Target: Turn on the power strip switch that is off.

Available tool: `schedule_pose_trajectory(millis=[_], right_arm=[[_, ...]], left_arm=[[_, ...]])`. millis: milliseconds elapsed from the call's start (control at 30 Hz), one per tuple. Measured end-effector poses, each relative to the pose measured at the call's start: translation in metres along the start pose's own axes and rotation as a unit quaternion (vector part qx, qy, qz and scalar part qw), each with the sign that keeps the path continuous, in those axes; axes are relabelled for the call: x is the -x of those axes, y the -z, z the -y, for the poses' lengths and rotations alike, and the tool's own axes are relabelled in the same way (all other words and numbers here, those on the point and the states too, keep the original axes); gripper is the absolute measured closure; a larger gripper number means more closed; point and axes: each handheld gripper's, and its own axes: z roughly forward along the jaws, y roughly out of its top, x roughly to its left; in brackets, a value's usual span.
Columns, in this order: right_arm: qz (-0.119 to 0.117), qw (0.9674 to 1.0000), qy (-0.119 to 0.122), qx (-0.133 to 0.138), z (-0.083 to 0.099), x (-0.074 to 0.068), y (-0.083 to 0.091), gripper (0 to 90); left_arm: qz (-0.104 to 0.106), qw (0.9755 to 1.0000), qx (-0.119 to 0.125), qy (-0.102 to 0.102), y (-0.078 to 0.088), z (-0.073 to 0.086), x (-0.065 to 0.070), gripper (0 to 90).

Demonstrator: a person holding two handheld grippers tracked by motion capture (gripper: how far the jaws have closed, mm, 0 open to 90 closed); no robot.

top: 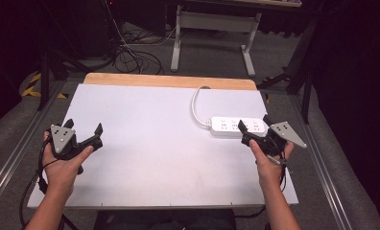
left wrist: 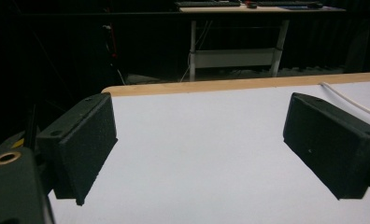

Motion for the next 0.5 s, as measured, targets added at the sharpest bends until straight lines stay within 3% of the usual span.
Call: schedule_pose_trajectory(millis=[133,267,500], right_arm=[[-0.013,0.9999,-0.004,0.005,0.0008,0.0011,0.0002,1.4],[-0.021,0.9997,0.009,0.011,0.0018,0.0012,0.0005,1.4],[-0.03,0.9995,0.012,0.004,0.0045,0.001,0.0005,1.8]], left_arm=[[0.0,1.0,0.0,0.0,-0.0001,0.0,0.0001,10.2],[0.0,1.0,0.0,0.0,-0.0002,-0.0001,-0.0005,10.3],[0.005,1.0,0.0,-0.001,0.0008,-0.0004,0.0019,10.3]])
